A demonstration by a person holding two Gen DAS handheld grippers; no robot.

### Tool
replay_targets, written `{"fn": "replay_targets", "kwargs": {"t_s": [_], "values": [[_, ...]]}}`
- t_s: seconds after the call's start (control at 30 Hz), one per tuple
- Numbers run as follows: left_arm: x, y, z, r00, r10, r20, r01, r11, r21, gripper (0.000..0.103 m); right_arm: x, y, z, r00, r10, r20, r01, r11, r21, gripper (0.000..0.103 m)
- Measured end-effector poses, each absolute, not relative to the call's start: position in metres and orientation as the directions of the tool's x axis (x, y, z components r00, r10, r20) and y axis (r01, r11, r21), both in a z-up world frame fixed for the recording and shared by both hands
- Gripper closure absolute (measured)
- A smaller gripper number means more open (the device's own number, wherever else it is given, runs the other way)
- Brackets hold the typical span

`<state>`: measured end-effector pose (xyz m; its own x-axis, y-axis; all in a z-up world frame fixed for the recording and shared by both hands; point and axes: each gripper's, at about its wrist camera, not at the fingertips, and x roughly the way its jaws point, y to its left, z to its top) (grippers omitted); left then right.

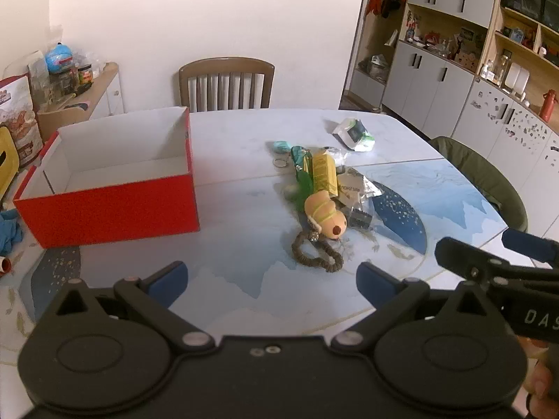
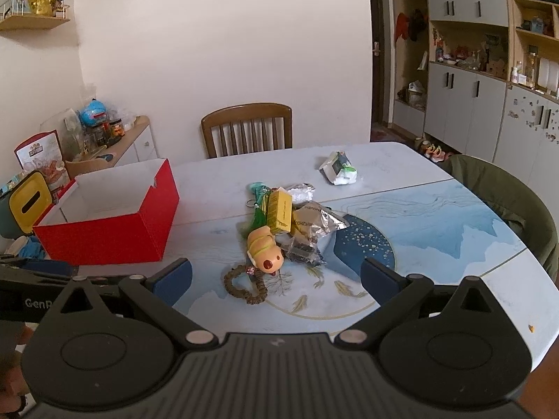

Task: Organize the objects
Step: 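Move both tools toward the pile of items on the table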

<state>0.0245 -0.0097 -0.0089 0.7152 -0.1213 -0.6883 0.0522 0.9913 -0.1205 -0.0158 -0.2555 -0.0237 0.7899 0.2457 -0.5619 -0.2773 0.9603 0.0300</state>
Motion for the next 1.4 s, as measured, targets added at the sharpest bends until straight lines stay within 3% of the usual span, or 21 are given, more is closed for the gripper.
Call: {"fn": "replay_targets", "kwargs": {"t_s": [0.6,0.8,1.1,1.27,1.4], "values": [[0.081,-0.058,-0.034,0.634,-0.13,-0.762,0.043,0.99,-0.132,0.003,0.069,-0.301,-0.048,0.721,0.309,-0.62,-0.333,0.939,0.081,0.0],[0.108,-0.054,-0.051,0.584,-0.131,-0.801,-0.053,0.979,-0.198,0.003,0.105,-0.312,-0.058,0.686,0.34,-0.643,-0.368,0.925,0.097,0.0],[0.143,-0.057,-0.085,0.545,-0.086,-0.834,-0.144,0.97,-0.194,0.003,0.155,-0.302,-0.092,0.616,0.399,-0.679,-0.526,0.85,0.023,0.005],[0.157,-0.06,-0.106,0.517,-0.087,-0.851,-0.15,0.97,-0.19,0.007,0.175,-0.289,-0.116,0.557,0.409,-0.723,-0.606,0.796,-0.016,0.01],[0.168,-0.058,-0.125,0.475,-0.089,-0.876,-0.187,0.962,-0.199,0.017,0.187,-0.283,-0.13,0.526,0.412,-0.744,-0.643,0.765,-0.031,0.013]]}}
